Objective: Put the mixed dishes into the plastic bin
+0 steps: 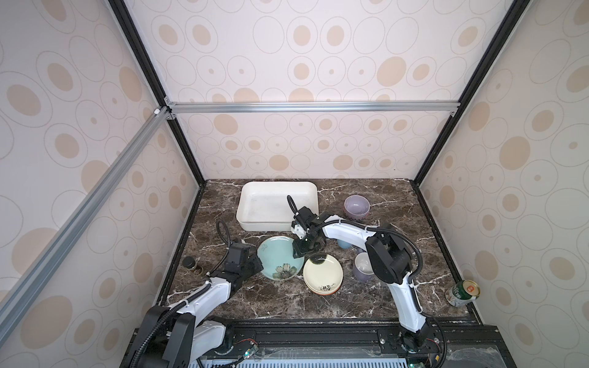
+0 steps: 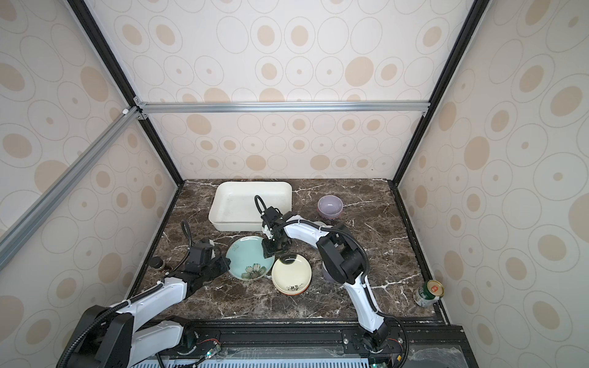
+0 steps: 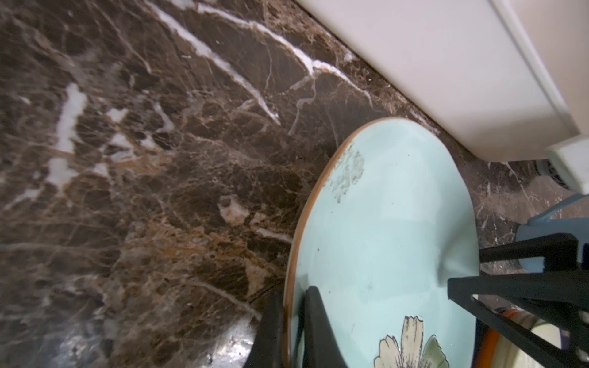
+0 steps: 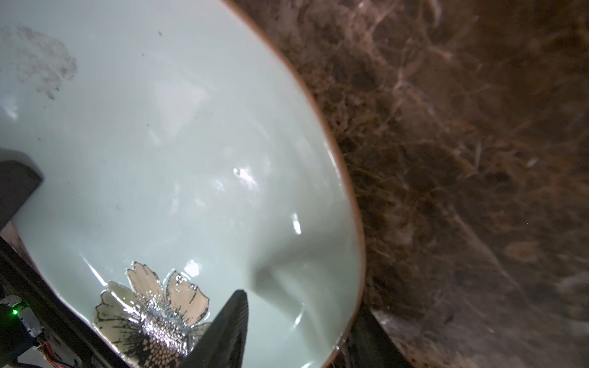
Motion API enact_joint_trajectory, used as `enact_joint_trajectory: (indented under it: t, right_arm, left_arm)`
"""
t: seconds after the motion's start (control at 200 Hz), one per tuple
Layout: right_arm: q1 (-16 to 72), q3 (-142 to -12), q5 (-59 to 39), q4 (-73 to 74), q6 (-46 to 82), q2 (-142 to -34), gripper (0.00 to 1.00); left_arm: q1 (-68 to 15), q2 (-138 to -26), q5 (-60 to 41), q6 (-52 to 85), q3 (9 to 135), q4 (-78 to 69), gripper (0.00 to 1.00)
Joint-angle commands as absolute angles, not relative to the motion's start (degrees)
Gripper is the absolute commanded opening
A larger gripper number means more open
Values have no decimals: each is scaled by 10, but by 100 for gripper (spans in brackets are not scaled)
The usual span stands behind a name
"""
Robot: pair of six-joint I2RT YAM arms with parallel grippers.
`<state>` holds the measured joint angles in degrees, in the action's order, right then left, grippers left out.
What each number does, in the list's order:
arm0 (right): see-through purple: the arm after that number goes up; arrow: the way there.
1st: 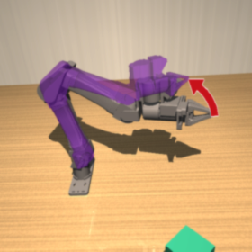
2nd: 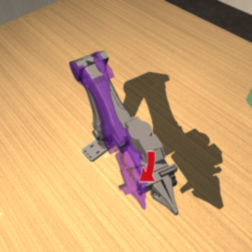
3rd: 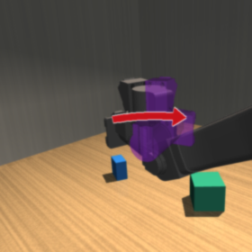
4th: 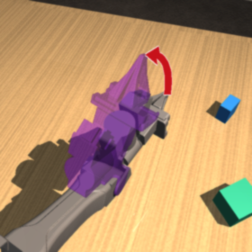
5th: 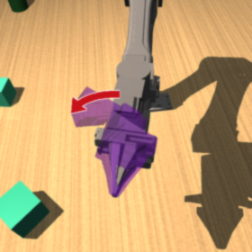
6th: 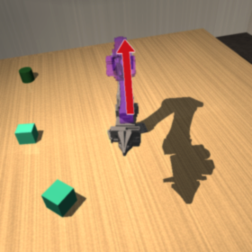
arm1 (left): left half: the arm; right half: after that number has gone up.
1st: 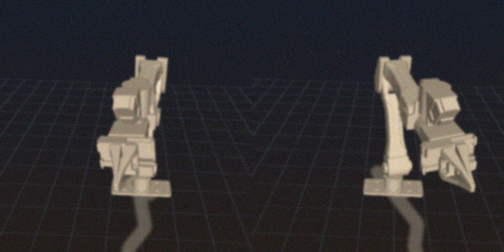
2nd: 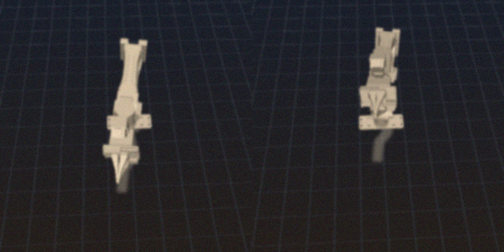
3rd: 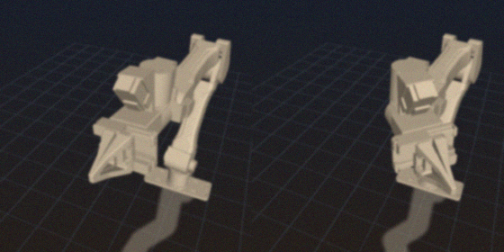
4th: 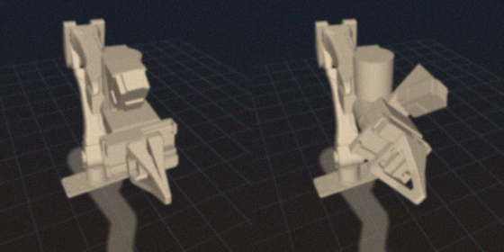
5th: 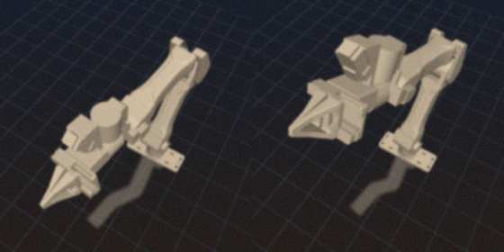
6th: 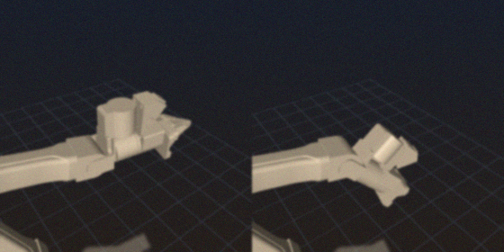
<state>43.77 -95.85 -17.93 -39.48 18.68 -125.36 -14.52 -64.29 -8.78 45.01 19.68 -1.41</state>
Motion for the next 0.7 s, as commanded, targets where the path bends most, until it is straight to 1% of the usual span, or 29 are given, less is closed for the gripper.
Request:
enact_joint_trajectory:
  t: [0.0, 0.1, 0.13, 0.155, 0.17, 0.695]
  right_arm:
    - [454, -954, -194, -400, 174, -1217, 55]
    - [453, -942, -181, -404, 165, -1192, 70]
    - [453, -937, -174, -404, 164, -1184, 82]
    - [453, -933, -168, -404, 163, -1177, 97]
    - [453, -930, -165, -404, 162, -1173, 100]
    - [444, -897, -132, -403, 164, -1092, 100]
  left_arm:
    - [-152, -615, -91, 428, 218, 51, 0]
    - [-152, -583, -94, 427, 229, 72, 0]
    - [-152, -574, -94, 426, 232, 78, 0]
    - [-152, -567, -95, 424, 235, 84, 0]
    - [-152, -565, -95, 423, 237, 87, 0]
    - [-151, -542, -108, 392, 339, 162, 0]
